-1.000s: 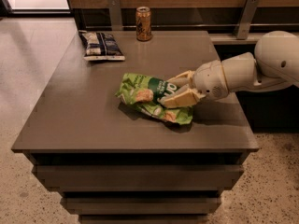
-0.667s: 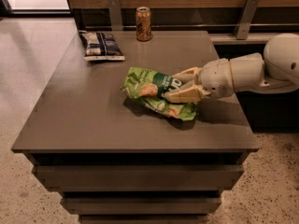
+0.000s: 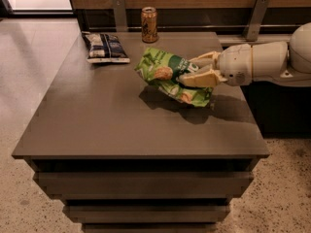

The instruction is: Move green rice chip bag near orange can

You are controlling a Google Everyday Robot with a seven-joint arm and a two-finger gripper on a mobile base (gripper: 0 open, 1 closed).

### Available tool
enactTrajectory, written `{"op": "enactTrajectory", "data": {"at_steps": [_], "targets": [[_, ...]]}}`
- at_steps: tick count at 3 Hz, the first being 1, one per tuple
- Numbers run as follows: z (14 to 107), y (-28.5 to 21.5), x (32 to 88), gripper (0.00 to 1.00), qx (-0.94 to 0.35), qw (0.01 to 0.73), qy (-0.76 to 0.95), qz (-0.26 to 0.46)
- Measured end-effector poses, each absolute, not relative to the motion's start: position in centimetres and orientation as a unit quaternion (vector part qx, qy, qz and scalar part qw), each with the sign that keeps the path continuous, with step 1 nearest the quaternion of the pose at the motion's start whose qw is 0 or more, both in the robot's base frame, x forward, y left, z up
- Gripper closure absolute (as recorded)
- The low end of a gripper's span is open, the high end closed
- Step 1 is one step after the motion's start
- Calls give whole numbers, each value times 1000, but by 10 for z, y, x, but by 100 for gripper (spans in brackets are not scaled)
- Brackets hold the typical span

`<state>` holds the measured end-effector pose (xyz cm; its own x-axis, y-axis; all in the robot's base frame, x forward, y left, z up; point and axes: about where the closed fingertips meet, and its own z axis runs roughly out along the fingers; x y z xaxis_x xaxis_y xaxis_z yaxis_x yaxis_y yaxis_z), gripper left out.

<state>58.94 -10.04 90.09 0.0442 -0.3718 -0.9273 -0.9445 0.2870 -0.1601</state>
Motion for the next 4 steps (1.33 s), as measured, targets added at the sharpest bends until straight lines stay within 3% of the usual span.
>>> {"op": "enactTrajectory", "data": {"at_steps": [2, 4], "targets": [[906, -98, 593, 100, -533, 497, 626, 278], [930, -112, 644, 100, -548, 514, 630, 198]]}}
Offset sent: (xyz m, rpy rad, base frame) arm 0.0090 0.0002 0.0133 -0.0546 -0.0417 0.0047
